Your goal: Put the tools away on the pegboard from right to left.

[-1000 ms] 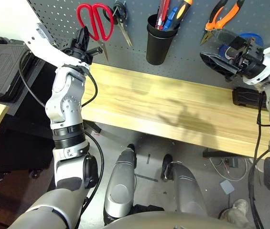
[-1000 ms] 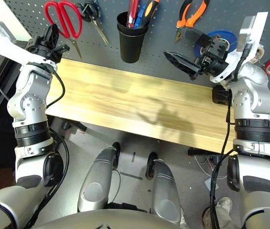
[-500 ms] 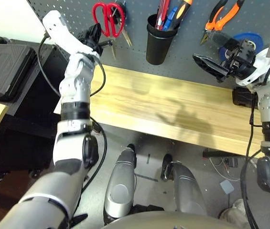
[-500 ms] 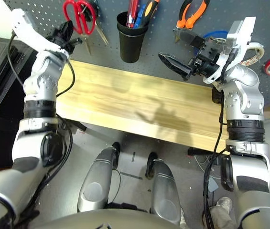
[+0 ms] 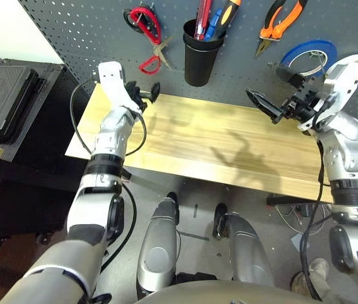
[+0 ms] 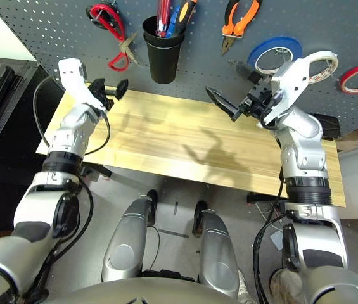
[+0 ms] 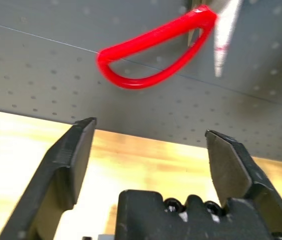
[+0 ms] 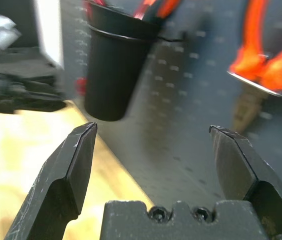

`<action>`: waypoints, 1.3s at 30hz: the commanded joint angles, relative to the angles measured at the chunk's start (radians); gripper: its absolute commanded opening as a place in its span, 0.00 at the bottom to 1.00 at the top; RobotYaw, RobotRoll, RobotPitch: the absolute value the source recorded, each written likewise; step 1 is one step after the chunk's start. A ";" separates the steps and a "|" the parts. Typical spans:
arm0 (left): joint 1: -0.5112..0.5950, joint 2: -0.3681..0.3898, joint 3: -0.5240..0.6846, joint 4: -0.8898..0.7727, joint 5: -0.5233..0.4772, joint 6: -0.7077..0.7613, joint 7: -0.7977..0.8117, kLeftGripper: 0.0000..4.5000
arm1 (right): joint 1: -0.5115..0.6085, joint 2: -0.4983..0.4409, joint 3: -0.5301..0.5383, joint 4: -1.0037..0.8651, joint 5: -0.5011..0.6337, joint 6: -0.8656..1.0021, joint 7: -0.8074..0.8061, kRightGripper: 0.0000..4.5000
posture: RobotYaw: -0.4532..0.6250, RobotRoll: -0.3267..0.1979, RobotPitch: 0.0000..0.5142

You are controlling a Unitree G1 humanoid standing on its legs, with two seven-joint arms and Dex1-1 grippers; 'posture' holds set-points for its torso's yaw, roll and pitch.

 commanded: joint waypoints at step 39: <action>0.301 0.064 0.104 -0.017 0.038 -0.327 0.075 0.99 | 0.150 0.021 -0.204 0.540 -0.261 -0.415 -0.872 1.00 | 0.54 0.62 0.49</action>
